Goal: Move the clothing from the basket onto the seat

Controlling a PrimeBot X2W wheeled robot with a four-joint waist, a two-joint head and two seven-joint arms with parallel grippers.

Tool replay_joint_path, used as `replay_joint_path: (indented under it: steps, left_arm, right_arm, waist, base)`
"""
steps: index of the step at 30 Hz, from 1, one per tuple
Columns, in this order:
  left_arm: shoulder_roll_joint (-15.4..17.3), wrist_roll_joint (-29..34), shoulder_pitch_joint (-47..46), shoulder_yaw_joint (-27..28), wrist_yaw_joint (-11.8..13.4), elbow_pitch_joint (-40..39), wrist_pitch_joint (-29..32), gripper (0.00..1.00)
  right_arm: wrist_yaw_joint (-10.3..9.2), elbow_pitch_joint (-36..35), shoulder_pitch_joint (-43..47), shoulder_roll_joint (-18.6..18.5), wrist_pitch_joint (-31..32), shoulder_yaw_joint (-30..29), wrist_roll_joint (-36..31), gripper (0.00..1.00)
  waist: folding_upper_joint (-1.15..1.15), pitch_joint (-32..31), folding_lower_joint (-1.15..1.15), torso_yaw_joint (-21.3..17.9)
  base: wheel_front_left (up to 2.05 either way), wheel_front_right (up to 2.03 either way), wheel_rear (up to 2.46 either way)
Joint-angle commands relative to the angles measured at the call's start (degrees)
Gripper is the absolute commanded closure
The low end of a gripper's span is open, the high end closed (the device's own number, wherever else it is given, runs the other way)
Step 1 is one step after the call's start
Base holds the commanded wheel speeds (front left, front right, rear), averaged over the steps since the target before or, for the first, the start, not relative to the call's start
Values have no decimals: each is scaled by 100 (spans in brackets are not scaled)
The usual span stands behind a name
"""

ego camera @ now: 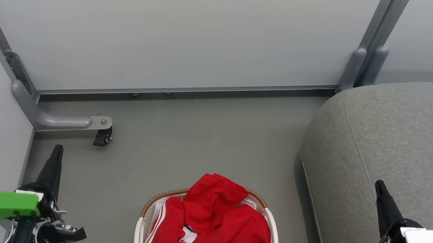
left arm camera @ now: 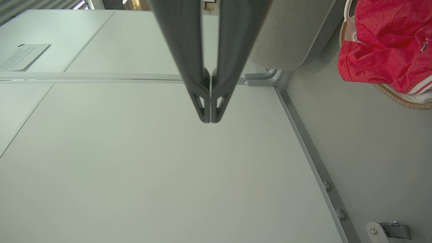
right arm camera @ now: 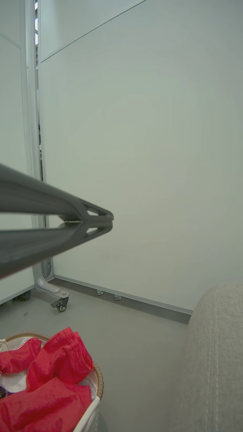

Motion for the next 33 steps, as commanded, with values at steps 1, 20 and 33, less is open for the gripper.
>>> replay_joint_path:
  steps: [1,20,33]
  left_arm:
    - [36,-19,-56,9,-25,-9,12,100]
    - [36,-19,-56,9,-25,-9,13,100]
    - [36,-19,-56,9,-26,-9,12,100]
  right_arm:
    - [2,-17,-41,-33,14,-9,19,100]
    - [2,-17,-41,-33,13,-9,19,100]
    - [2,-17,-41,-33,13,-9,19,100]
  waist:
    - [0,0,0,0]
    - [0,0,0,0]
    - [0,0,0,0]
  base:
    - [0,0,0]
    - [0,0,0]
    - [0,0,0]
